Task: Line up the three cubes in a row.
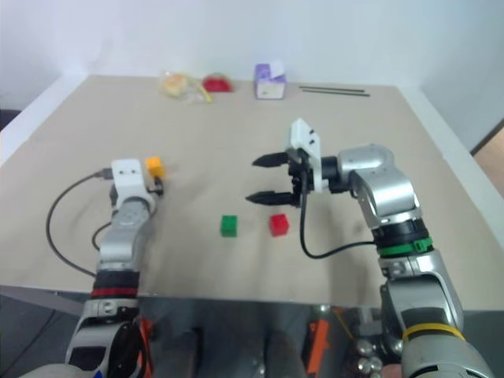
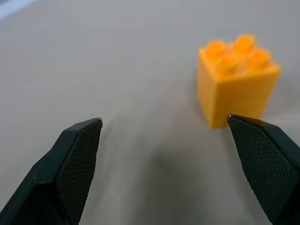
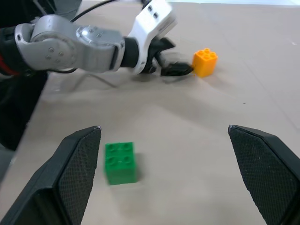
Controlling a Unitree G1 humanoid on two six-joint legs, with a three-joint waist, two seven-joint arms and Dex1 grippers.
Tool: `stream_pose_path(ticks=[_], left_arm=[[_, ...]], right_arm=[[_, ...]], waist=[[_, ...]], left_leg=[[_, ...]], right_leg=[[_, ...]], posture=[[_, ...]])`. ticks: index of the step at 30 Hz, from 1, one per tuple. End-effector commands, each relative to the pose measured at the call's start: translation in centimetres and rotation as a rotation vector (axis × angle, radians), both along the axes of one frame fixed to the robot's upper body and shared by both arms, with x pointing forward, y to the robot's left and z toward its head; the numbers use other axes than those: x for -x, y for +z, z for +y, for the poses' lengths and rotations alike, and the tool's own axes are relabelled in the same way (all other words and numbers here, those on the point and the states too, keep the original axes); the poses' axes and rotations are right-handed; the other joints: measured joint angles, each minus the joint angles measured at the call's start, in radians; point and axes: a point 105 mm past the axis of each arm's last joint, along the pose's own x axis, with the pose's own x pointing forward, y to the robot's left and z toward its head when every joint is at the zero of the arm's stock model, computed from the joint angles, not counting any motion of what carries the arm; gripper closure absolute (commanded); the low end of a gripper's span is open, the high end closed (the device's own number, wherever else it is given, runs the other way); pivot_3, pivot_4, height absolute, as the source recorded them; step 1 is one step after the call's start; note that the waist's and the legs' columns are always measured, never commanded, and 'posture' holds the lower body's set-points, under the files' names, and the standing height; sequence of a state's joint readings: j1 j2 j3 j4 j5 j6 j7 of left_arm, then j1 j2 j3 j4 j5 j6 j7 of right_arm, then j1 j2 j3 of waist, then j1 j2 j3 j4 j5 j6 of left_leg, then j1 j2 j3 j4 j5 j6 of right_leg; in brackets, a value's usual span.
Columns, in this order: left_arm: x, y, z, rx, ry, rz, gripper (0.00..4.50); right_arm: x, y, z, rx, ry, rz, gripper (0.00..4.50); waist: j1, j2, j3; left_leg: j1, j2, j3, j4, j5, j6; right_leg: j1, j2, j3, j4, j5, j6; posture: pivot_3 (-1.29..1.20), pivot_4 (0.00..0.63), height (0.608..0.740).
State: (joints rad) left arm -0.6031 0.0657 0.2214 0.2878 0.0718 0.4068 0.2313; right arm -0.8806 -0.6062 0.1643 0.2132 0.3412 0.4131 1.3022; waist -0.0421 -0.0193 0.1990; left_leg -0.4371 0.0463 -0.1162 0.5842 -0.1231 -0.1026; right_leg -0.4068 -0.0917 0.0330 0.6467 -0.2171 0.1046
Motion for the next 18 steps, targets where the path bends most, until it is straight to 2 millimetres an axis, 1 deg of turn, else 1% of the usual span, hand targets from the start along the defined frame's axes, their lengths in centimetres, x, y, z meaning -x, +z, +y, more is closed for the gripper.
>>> stream_pose_path(ticks=[1, 3, 6, 9, 14, 18], left_arm=[[-0.9, 2.0, -1.1, 0.017, -0.044, -0.083, 0.07], [-1.0, 2.2, -2.1, 0.028, -0.071, -0.093, 0.07], [-0.9, 2.0, -2.6, 0.027, -0.087, -0.092, 0.07], [-1.0, 1.8, -2.5, 0.020, -0.087, -0.087, 0.07], [-1.6, 2.4, -1.6, 0.017, -0.059, -0.101, 0.07], [-2.1, 2.8, -1.7, 0.023, -0.057, -0.113, 0.07]], right_arm=[[-0.1, 1.2, 0.3, -0.008, 0.016, -0.053, 0.00], [0.0, 1.2, 0.3, -0.010, 0.021, -0.054, 0.00], [0.0, 1.3, 0.3, -0.012, 0.025, -0.056, 0.00], [0.1, 1.3, 0.3, -0.015, 0.025, -0.057, 0.00], [-0.1, 1.3, 0.4, -0.015, 0.022, -0.057, 0.00], [-0.2, 1.3, 0.4, -0.016, 0.020, -0.061, 0.00]], waist=[[0.000, 0.000, 0.000], [0.000, 0.000, 0.000], [0.000, 0.000, 0.000], [-0.001, 0.000, 0.000], [-0.003, 0.000, 0.000], [-0.002, 0.000, 0.000]], left_leg=[[0.000, 0.000, 0.000, 0.000, 0.000, 0.000], [-0.001, 0.000, 0.000, 0.000, 0.000, 0.000], [-0.001, 0.000, 0.000, -0.001, 0.000, -0.001], [-0.001, 0.000, 0.000, -0.001, 0.000, -0.001], [0.000, 0.000, 0.000, -0.001, 0.000, -0.001], [-0.001, 0.000, 0.000, -0.001, 0.000, -0.001]], right_leg=[[0.000, 0.000, 0.000, 0.000, 0.000, 0.000], [0.000, 0.000, 0.000, -0.001, 0.000, 0.000], [0.000, 0.000, 0.000, -0.001, 0.000, 0.001], [-0.001, 0.000, 0.000, -0.001, 0.000, 0.001], [-0.001, 0.000, 0.000, -0.001, 0.000, 0.000], [0.000, 0.000, 0.000, -0.001, 0.000, 0.001]], posture=[[0.00, 0.150, 0.740], [0.00, 0.150, 0.740], [0.00, 0.150, 0.740], [0.00, 0.150, 0.740], [0.00, 0.150, 0.740], [0.00, 0.150, 0.740]])
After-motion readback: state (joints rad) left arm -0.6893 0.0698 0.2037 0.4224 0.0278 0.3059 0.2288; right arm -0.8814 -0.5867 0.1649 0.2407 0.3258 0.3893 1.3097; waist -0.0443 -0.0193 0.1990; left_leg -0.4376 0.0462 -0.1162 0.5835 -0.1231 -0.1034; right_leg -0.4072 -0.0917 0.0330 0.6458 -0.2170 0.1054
